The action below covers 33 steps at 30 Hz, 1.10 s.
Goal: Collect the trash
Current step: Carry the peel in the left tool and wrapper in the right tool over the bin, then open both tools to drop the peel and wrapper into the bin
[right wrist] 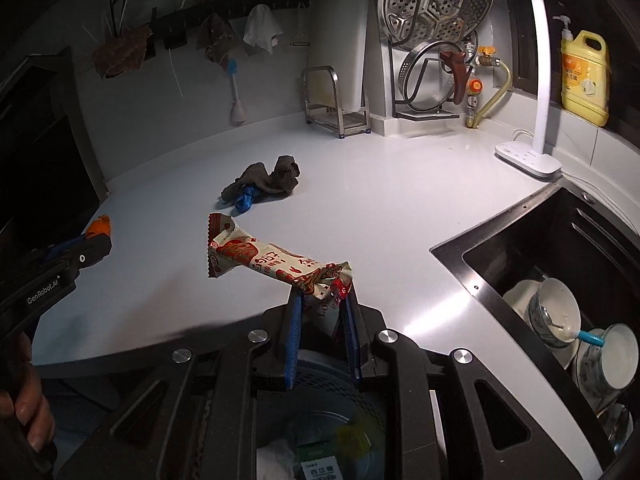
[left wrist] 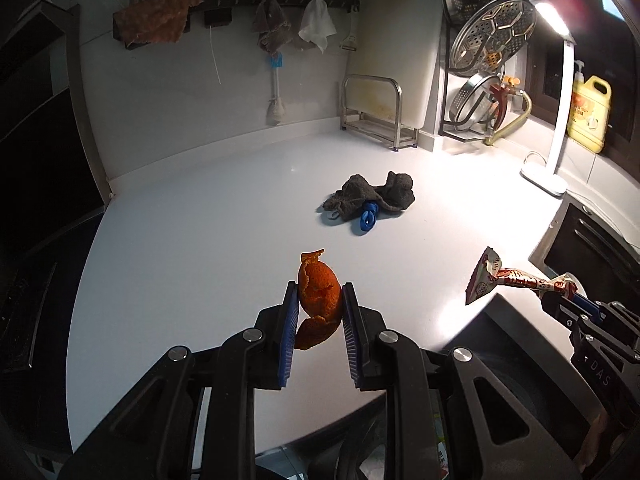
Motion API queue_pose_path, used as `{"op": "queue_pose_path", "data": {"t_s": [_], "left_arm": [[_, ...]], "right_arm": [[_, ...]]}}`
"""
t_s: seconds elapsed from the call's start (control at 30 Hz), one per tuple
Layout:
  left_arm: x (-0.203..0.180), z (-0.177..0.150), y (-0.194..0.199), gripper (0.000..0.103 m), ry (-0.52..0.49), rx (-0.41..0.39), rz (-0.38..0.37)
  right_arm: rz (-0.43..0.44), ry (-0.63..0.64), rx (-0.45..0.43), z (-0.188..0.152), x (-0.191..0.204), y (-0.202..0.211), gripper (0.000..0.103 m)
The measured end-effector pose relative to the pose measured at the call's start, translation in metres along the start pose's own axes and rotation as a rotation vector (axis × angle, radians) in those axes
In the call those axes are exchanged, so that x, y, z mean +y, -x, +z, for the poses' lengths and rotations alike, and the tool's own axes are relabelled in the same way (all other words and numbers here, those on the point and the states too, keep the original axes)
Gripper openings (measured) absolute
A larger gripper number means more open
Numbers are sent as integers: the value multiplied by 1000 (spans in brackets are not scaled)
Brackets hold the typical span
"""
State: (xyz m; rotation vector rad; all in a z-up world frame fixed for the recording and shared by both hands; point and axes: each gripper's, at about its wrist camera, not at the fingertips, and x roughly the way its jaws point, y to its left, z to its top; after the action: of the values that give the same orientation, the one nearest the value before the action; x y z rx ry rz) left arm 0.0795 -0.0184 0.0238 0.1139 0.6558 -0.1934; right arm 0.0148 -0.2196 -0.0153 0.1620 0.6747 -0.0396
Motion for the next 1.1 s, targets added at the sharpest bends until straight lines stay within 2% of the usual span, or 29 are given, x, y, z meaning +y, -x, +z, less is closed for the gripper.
{"op": "queue_pose_path", "data": {"t_s": [0.2, 0.47, 0.6, 0.83, 1.1], "left_arm": [[-12, -38, 23, 22, -18, 8, -13], [-34, -70, 40, 22, -20, 22, -67], [-45, -88, 38, 22, -24, 57, -96], [-55, -114, 33, 22, -48, 109, -99], [-59, -124, 32, 23, -59, 131, -96]], "right_arm": [[-19, -68, 21, -50, -8, 32, 19], [-37, -138, 56, -99, -24, 54, 19], [-60, -117, 62, -113, -23, 62, 19], [-68, -106, 84, -131, -20, 65, 19], [-57, -92, 94, -135, -13, 63, 20]]}}
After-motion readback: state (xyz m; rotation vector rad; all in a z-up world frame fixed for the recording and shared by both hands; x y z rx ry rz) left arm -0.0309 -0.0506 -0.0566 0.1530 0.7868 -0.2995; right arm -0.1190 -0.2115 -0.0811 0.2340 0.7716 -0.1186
